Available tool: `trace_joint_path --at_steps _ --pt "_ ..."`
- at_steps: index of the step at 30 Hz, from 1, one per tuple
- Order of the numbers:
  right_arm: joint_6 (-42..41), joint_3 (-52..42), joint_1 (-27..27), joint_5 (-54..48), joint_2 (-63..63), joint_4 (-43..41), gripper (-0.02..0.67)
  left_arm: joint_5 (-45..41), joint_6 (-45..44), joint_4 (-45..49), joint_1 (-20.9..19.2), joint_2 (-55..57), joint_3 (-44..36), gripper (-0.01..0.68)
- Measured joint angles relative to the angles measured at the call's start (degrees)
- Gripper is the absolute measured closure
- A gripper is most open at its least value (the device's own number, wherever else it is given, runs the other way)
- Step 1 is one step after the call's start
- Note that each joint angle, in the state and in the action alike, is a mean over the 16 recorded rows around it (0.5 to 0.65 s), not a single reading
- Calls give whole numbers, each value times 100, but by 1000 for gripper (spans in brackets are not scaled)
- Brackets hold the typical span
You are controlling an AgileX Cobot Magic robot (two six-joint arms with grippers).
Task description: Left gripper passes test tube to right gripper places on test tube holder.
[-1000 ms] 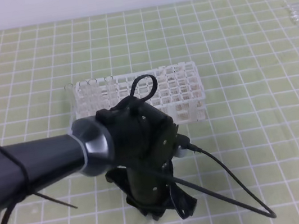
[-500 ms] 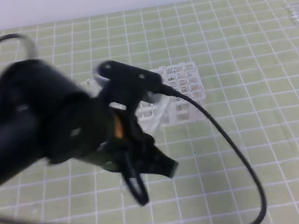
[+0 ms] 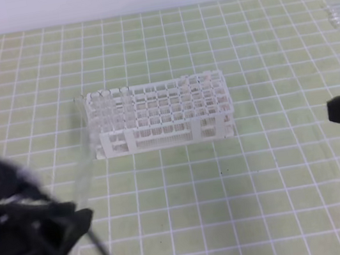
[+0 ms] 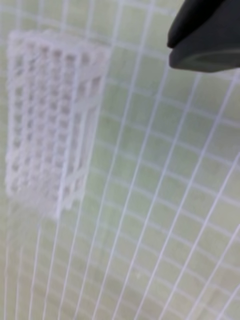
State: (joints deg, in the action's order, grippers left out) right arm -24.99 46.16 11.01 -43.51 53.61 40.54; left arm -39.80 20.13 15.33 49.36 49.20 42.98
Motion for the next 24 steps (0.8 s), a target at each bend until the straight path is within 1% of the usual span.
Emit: trace_joint_path --at_steps 5,12,18,24 --pt "-8 370 559 254 335 17 651 593 257 268 1 -1023 -744 666" --pt "-62 796 1635 1031 877 -67 651 1663 415 657 2 -1958 -1632 664" --pt "-277 966 2571 2176 1166 -158 651 2607 485 886 2 -2278 -2128 665" --pt "-556 783 3288 3694 1239 -212 651 3075 614 1021 0 -2279 -2294 667"
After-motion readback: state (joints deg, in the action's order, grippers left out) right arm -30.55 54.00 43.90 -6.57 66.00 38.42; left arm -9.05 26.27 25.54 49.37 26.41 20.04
